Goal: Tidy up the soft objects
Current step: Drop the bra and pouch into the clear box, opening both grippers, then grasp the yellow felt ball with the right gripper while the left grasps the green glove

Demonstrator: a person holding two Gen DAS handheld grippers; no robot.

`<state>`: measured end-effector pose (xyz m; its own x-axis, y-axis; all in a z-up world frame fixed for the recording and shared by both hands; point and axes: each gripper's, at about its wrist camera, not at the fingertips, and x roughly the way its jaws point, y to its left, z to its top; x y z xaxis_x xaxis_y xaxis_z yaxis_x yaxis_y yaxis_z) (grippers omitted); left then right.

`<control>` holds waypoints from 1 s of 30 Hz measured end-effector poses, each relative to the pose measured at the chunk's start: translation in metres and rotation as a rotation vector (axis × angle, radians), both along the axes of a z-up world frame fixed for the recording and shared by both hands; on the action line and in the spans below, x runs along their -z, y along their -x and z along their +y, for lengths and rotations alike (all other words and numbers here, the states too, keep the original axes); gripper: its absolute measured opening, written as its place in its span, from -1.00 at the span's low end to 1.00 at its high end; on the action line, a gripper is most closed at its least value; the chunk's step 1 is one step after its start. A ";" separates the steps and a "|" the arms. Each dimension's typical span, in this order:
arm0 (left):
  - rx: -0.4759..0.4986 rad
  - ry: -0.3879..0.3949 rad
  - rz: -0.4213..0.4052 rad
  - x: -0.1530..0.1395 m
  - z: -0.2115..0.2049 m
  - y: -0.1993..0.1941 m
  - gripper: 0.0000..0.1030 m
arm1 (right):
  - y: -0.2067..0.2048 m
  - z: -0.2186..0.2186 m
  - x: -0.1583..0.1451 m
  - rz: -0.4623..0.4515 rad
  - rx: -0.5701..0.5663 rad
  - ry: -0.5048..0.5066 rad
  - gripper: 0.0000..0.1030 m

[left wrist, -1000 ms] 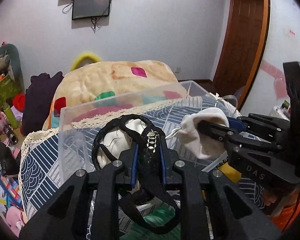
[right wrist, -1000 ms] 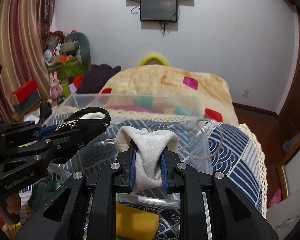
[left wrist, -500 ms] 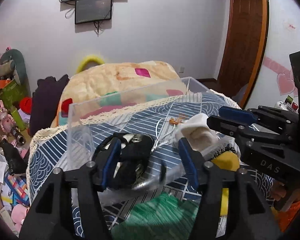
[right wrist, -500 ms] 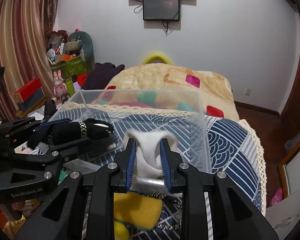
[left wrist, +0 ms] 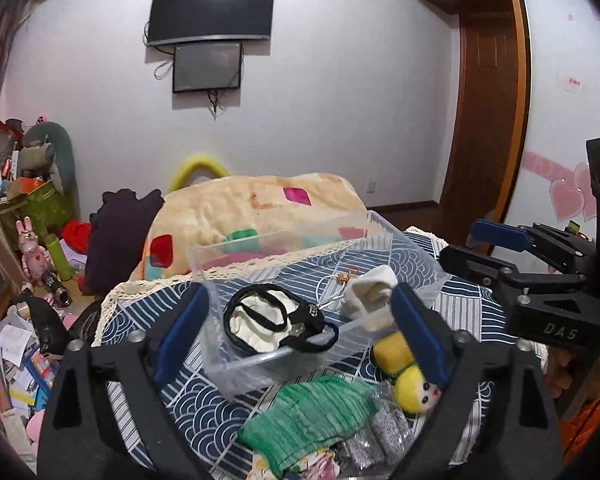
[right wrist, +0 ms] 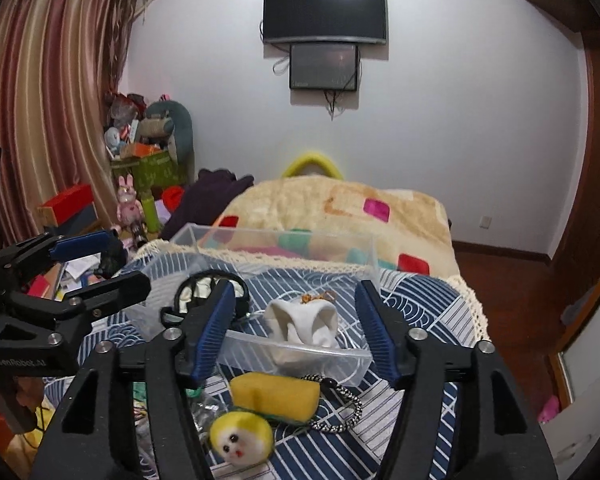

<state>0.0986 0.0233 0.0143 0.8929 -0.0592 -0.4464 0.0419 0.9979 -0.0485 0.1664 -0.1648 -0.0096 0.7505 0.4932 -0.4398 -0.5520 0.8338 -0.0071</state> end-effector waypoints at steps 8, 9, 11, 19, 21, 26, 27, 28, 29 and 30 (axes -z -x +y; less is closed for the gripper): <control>-0.021 0.025 0.058 0.030 0.003 0.017 0.93 | 0.017 -0.006 0.014 0.001 -0.011 -0.015 0.32; -0.023 0.027 0.069 0.035 0.003 0.018 0.93 | 0.018 -0.007 0.018 0.009 -0.013 -0.015 0.33; -0.021 0.037 0.091 0.045 0.002 0.020 0.93 | 0.021 -0.007 0.026 0.028 -0.019 -0.009 0.33; -0.026 0.077 0.158 0.081 -0.005 0.025 0.93 | 0.025 0.001 0.061 0.107 -0.036 0.025 0.33; -0.027 0.100 0.160 0.088 -0.007 0.027 0.93 | 0.027 -0.002 0.068 0.130 -0.037 0.022 0.33; -0.036 0.113 0.188 0.102 -0.013 0.020 0.93 | 0.028 -0.007 0.087 0.188 -0.042 0.018 0.33; -0.042 0.109 0.195 0.105 -0.013 0.019 0.93 | 0.028 -0.006 0.088 0.197 -0.042 0.017 0.33; -0.049 0.107 0.197 0.106 -0.012 0.018 0.93 | 0.027 -0.006 0.091 0.204 -0.042 0.017 0.33; -0.058 0.108 0.195 0.106 -0.010 0.017 0.93 | 0.026 -0.006 0.092 0.207 -0.041 0.017 0.33; -0.070 0.114 0.191 0.105 -0.008 0.017 0.93 | 0.026 -0.005 0.093 0.211 -0.041 0.017 0.33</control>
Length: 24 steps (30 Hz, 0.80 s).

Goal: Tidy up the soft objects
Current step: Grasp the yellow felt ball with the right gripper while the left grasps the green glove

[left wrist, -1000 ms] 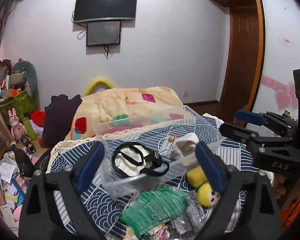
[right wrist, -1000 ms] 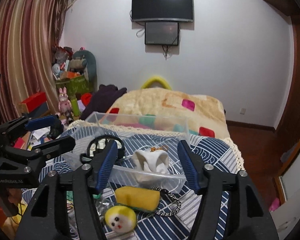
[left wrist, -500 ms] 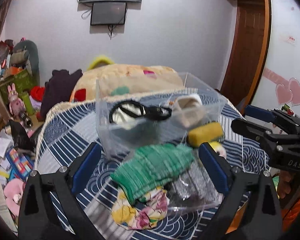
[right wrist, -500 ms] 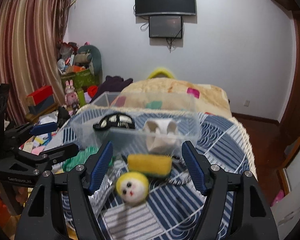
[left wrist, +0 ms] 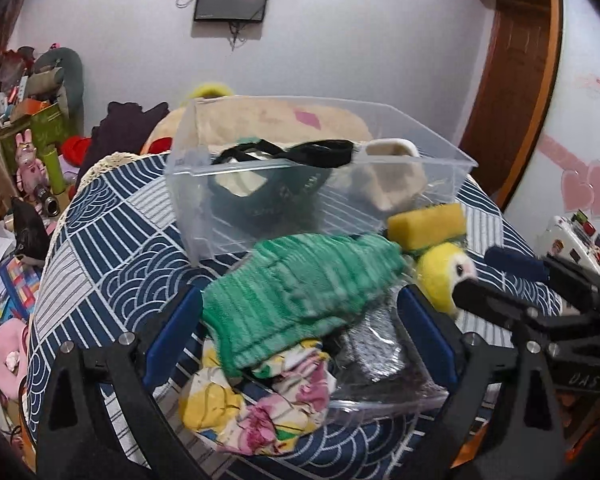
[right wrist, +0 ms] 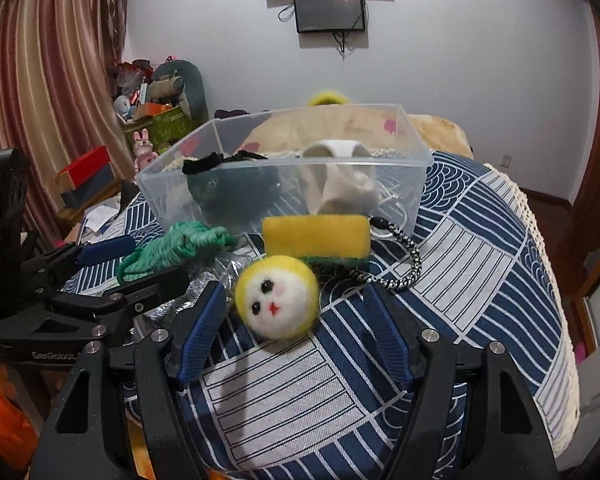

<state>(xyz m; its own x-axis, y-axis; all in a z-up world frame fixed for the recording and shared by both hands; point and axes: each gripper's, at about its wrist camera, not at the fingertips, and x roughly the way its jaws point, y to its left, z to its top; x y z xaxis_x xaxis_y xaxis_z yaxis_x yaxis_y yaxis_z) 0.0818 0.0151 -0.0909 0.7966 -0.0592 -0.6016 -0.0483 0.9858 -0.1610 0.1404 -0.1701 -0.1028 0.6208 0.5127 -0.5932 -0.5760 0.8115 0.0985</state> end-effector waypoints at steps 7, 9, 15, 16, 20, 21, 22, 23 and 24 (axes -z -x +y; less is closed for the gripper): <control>-0.055 0.029 -0.004 0.002 0.013 -0.004 0.67 | 0.004 0.007 0.009 0.014 -0.016 0.012 0.06; -0.052 0.038 0.006 0.003 0.017 -0.006 0.55 | 0.003 0.006 0.010 0.022 -0.020 0.013 -0.07; -0.053 0.050 0.003 0.006 0.023 -0.008 0.03 | 0.005 0.003 0.009 0.023 -0.036 0.009 -0.26; -0.052 0.042 0.006 0.006 0.023 -0.008 -0.09 | 0.006 0.003 0.008 0.018 -0.036 0.010 -0.26; -0.030 0.036 0.012 0.009 0.020 -0.010 -0.48 | 0.007 0.003 0.006 0.020 -0.032 -0.012 -0.28; -0.027 0.024 0.009 0.008 0.019 -0.009 -0.61 | 0.009 0.002 0.004 0.016 -0.033 -0.015 -0.28; -0.025 0.012 0.005 0.007 0.017 -0.007 -0.72 | 0.011 0.003 0.003 0.012 -0.035 -0.016 -0.28; -0.023 0.004 0.002 0.006 0.016 -0.006 -0.75 | 0.013 0.003 0.000 0.004 -0.036 -0.019 -0.28; -0.020 -0.001 -0.006 0.004 0.015 -0.004 -0.76 | 0.015 0.002 -0.002 -0.001 -0.036 -0.021 -0.28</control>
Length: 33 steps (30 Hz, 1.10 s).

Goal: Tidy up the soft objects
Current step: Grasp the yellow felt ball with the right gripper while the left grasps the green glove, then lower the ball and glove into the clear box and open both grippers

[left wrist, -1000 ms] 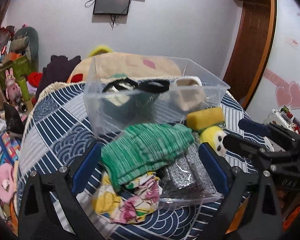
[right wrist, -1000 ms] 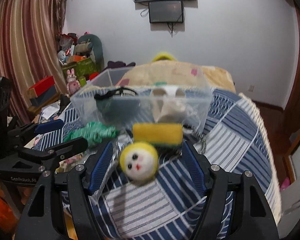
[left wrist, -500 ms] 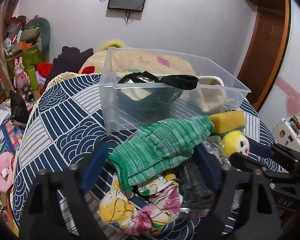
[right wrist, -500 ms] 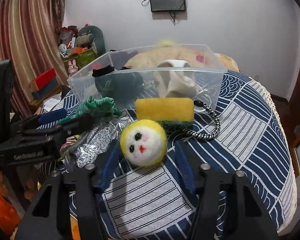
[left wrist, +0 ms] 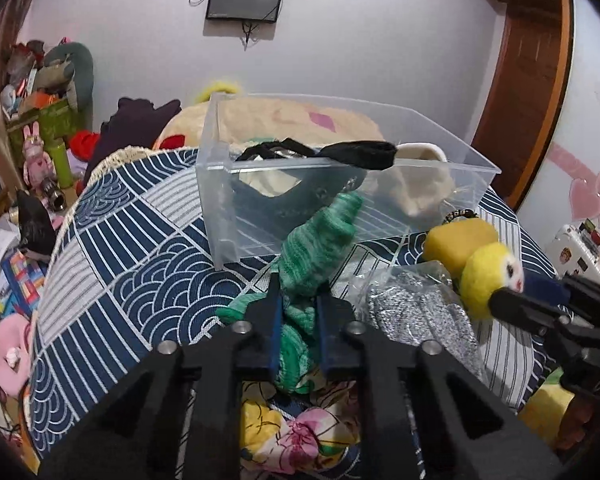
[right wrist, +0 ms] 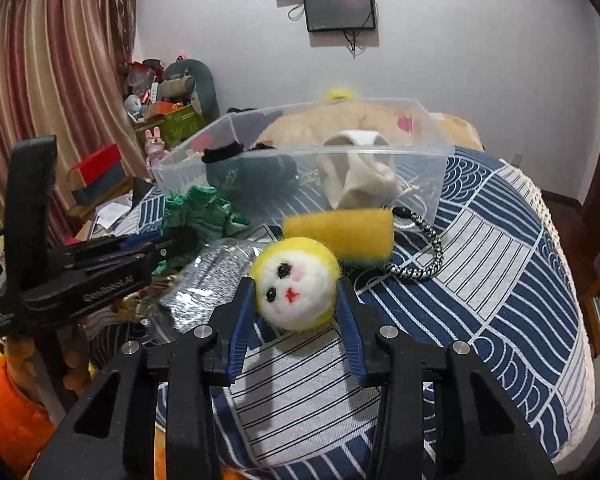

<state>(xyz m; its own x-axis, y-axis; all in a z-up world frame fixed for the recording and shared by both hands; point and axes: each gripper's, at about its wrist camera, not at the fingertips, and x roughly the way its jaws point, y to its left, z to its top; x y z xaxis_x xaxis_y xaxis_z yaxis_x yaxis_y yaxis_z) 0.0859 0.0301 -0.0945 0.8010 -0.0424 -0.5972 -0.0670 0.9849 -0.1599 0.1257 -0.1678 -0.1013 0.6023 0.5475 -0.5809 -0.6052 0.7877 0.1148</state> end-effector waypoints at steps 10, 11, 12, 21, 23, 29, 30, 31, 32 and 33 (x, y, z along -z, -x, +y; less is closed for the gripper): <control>0.003 0.005 -0.117 -0.039 0.001 0.034 -0.79 | 0.009 -0.013 -0.024 -0.075 0.019 -0.040 -0.28; 0.000 0.010 -0.132 -0.044 0.002 0.037 -0.79 | 0.009 -0.014 -0.027 -0.082 0.022 -0.044 -0.28; -0.001 0.014 -0.144 -0.049 0.005 0.038 -0.79 | 0.010 -0.015 -0.030 -0.090 0.026 -0.049 -0.28; -0.026 0.001 -0.252 -0.088 0.012 0.037 -0.79 | -0.003 -0.011 -0.062 -0.159 0.052 -0.073 -0.28; -0.031 -0.004 -0.268 -0.093 0.013 0.034 -0.79 | -0.010 -0.009 -0.066 -0.164 0.054 -0.087 -0.28; -0.062 -0.023 -0.285 -0.098 0.014 0.018 -0.78 | -0.029 0.003 -0.076 -0.184 0.064 -0.102 -0.28; -0.063 -0.026 -0.283 -0.098 0.014 0.014 -0.78 | -0.032 0.005 -0.077 -0.183 0.065 -0.104 -0.28; -0.064 -0.028 -0.281 -0.098 0.013 0.011 -0.78 | -0.037 0.007 -0.077 -0.180 0.066 -0.107 -0.28; -0.066 -0.030 -0.278 -0.097 0.013 0.007 -0.78 | -0.039 0.008 -0.077 -0.177 0.065 -0.110 -0.28; -0.070 -0.034 -0.274 -0.096 0.013 0.002 -0.78 | -0.042 0.010 -0.077 -0.173 0.065 -0.113 -0.28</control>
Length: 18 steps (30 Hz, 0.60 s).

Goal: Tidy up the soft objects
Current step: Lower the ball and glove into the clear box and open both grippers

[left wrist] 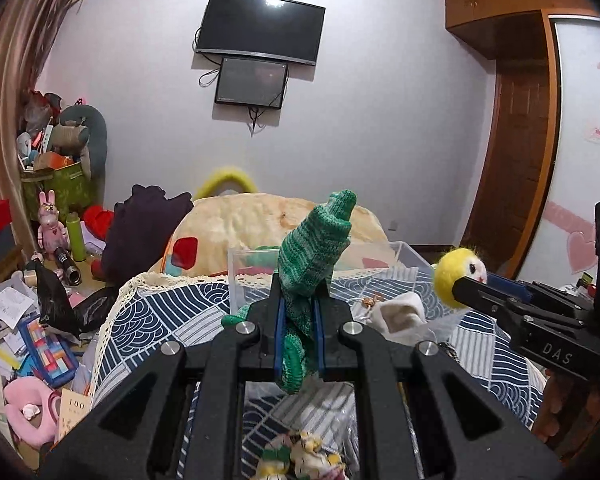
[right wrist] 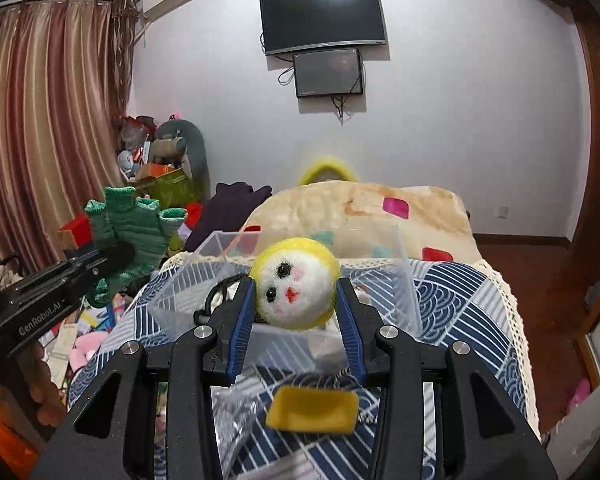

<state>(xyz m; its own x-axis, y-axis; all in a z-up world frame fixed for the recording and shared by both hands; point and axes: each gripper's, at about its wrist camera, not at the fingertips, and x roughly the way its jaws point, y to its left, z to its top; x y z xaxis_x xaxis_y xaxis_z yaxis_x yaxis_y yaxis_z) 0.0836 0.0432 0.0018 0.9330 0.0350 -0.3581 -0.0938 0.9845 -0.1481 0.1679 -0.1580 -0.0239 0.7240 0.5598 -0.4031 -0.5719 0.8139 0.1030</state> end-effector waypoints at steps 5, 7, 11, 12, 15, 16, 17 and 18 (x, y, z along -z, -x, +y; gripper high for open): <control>-0.008 -0.010 0.041 0.010 0.001 -0.021 -0.78 | -0.015 0.010 0.003 0.034 -0.014 -0.008 -0.28; -0.009 -0.024 0.062 0.015 0.001 -0.029 -0.78 | -0.020 0.016 0.007 0.047 -0.020 0.002 -0.28; 0.000 -0.040 0.110 0.027 -0.001 -0.044 -0.78 | -0.029 0.028 0.016 0.071 -0.035 0.036 -0.28; 0.003 -0.040 0.123 0.029 0.001 -0.048 -0.78 | -0.032 0.032 0.019 0.079 -0.039 0.045 -0.28; 0.007 -0.045 0.161 0.037 0.000 -0.057 -0.78 | -0.038 0.041 0.027 0.104 -0.051 0.084 -0.28; 0.002 -0.052 0.173 0.039 -0.001 -0.060 -0.78 | -0.040 0.044 0.030 0.111 -0.054 0.098 -0.28; -0.004 -0.060 0.185 0.042 -0.001 -0.063 -0.78 | -0.042 0.047 0.033 0.117 -0.056 0.109 -0.28; -0.007 -0.063 0.191 0.044 -0.003 -0.065 -0.78 | -0.043 0.048 0.034 0.123 -0.059 0.118 -0.28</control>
<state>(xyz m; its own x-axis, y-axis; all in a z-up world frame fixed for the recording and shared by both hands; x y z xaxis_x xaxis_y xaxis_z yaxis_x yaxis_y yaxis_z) 0.1487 0.0407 -0.0420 0.8479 0.0691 -0.5257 -0.1210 0.9905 -0.0649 0.2107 -0.1100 -0.0584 0.6326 0.5437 -0.5515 -0.6081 0.7897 0.0810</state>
